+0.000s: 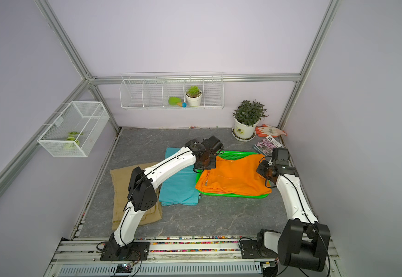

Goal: Put the folded long pants in the basket
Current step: Adjust the long pant in the basket.

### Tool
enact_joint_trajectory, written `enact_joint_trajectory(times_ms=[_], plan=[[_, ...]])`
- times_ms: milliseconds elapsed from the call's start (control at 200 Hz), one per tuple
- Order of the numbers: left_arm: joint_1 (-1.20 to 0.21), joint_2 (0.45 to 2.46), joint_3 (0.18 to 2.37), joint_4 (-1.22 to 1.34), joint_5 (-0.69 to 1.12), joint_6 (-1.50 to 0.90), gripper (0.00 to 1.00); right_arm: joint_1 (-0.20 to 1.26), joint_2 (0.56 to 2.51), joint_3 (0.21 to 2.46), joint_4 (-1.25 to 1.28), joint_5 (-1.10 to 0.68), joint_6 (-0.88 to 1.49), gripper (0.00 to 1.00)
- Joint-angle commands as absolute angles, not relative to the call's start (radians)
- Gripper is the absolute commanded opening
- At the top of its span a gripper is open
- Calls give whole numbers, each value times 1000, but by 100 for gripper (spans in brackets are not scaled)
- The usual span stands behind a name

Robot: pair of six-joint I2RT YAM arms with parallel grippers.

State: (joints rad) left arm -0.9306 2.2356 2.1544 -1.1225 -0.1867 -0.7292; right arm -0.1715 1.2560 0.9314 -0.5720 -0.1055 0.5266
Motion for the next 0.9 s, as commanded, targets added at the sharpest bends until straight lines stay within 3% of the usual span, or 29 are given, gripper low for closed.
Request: enact_joint_trajectory(times_ms=[0,640,895], plan=[[-927,2223,2101,-1058,-225,-749,0,-186,1270,954,-508,-83,539,0],[-925,2032,1862,-886,-286,-765,0,-216,1196,907,-436,-104,565,0],[-925,2110,1919,-916,-279,-755,0,-224,1286,890,-361,-157,577,0]])
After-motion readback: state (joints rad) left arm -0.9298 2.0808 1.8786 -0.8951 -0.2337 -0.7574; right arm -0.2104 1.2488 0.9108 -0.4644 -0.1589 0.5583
